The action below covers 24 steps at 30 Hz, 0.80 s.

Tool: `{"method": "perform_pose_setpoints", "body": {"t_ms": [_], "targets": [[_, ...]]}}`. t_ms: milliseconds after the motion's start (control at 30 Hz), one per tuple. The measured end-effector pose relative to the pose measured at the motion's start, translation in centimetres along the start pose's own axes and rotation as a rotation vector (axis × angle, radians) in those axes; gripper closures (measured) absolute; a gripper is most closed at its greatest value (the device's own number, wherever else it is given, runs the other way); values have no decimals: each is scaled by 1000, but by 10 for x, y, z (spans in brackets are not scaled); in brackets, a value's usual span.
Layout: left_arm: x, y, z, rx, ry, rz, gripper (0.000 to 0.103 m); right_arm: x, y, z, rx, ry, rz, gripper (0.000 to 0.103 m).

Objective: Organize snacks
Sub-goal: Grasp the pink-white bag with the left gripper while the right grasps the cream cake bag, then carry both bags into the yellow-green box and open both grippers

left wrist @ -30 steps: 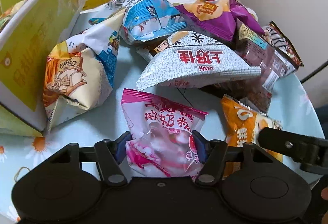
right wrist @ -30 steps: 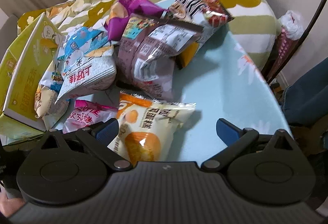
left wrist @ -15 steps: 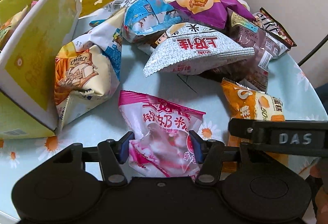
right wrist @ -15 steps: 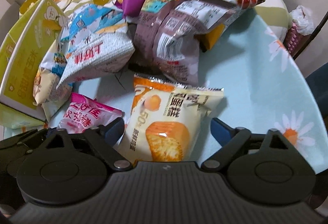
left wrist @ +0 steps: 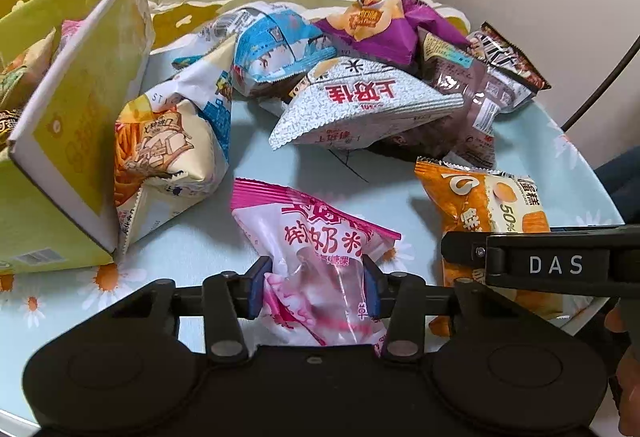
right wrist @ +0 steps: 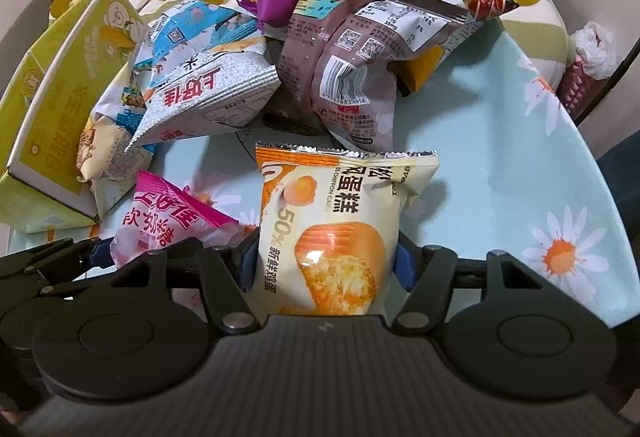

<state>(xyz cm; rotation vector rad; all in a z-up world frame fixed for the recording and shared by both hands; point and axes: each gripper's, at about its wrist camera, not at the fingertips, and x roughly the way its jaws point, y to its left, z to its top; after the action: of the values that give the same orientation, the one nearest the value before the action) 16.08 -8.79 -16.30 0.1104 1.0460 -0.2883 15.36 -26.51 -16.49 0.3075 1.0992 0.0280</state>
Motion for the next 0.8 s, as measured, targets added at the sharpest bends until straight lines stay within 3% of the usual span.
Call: {"method": "perform_pose_setpoints", "body": {"t_ms": [467, 800], "targets": [[-81, 2, 8, -66, -175, -4, 54, -60, 13, 5, -56, -100, 52, 25], [-155, 58, 22, -171, -361, 76, 54, -106, 71, 31, -147, -228, 162, 25]]}}
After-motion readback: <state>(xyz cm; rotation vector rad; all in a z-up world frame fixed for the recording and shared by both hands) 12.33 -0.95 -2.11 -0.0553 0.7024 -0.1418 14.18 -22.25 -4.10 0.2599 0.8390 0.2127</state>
